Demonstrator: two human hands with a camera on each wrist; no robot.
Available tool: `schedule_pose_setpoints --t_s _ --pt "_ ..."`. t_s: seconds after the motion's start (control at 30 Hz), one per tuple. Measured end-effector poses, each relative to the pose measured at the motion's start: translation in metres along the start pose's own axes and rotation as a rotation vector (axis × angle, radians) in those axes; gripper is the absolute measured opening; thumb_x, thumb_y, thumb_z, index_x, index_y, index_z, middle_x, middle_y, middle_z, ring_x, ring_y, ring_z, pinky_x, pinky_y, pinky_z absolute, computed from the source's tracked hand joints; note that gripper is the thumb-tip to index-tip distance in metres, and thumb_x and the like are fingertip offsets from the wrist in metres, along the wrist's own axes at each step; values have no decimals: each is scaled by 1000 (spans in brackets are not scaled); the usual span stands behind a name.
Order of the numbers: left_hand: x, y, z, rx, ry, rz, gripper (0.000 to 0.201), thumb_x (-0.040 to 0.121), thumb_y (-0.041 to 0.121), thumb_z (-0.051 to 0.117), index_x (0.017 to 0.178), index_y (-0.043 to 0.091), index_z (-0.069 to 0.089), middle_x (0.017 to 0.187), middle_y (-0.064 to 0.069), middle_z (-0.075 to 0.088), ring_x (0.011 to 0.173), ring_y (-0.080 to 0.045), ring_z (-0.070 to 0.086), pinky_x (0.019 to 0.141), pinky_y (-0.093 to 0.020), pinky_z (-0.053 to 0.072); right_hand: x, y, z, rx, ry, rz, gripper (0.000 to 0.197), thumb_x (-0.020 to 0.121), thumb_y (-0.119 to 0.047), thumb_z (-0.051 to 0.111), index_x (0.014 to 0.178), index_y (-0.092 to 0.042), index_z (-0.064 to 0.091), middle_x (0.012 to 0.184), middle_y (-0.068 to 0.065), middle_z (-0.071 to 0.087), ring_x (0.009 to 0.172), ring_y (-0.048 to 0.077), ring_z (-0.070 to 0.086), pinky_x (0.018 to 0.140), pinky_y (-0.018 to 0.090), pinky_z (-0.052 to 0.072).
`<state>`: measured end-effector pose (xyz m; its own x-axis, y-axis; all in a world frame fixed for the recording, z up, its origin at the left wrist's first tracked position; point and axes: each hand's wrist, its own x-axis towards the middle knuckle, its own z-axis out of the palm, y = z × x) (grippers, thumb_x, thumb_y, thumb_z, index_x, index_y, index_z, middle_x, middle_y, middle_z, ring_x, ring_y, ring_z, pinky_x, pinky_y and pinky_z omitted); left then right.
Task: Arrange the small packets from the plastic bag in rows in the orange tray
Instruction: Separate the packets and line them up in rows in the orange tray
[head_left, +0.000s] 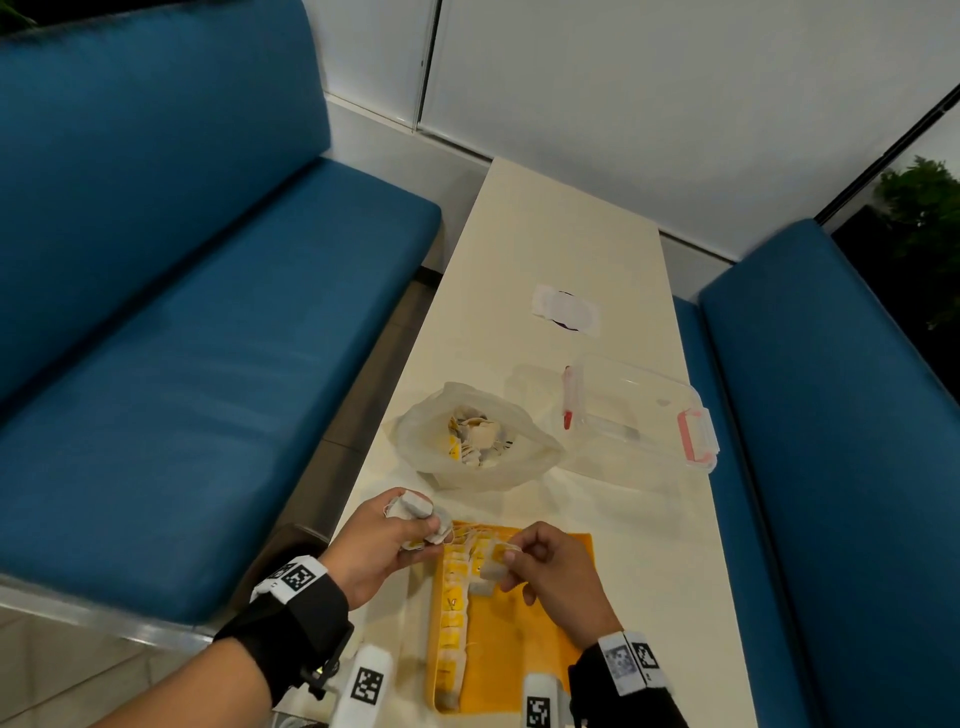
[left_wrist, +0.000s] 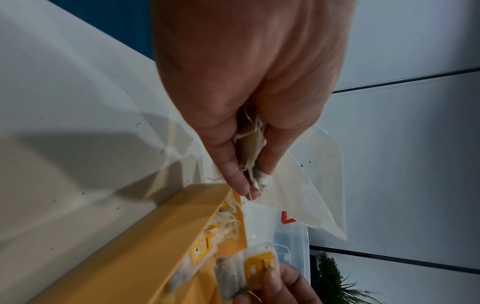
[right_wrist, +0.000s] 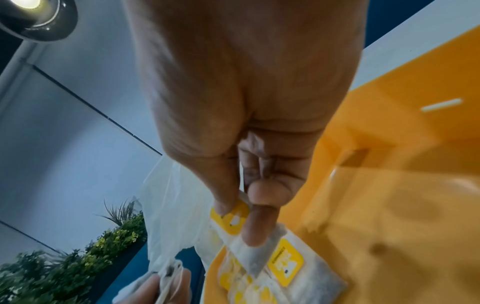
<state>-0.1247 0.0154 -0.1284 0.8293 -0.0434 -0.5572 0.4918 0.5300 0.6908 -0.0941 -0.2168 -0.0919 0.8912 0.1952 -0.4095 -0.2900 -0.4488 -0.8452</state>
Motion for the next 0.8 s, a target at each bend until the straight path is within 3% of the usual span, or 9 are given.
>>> schedule_pose_setpoints --t_s 0.27,0.43,0.57,0.8 --pt "-1 -4 0 5 -1 -3 22 87 -8 71 106 1 65 116 -27 70 104 -37 73 85 -43 62 1 13 0 -287 21 17 9 85 -12 74 79 -15 69 72 1 70 59 9 65 57 18 49" --pt "-2 -5 1 20 -4 6 22 86 -8 73 104 3 65 115 -26 70 102 -36 74 85 -42 62 1 15 3 -264 -103 108 11 88 -6 69 83 -14 65 62 2 68 53 14 66 44 21 44" --pt "-3 -8 4 45 -9 10 26 85 -7 74 107 3 64 116 -26 70 101 -36 74 82 -40 62 5 23 8 -294 -176 177 10 91 -9 67 85 -15 62 59 4 70 50 16 65 44 25 46" --pt "-5 -12 9 82 -19 17 27 86 -8 73 109 1 61 118 -31 66 102 -40 73 76 -37 63 17 34 20 -230 -112 229 8 91 -6 66 89 -12 61 61 3 68 54 22 69 45 28 50"
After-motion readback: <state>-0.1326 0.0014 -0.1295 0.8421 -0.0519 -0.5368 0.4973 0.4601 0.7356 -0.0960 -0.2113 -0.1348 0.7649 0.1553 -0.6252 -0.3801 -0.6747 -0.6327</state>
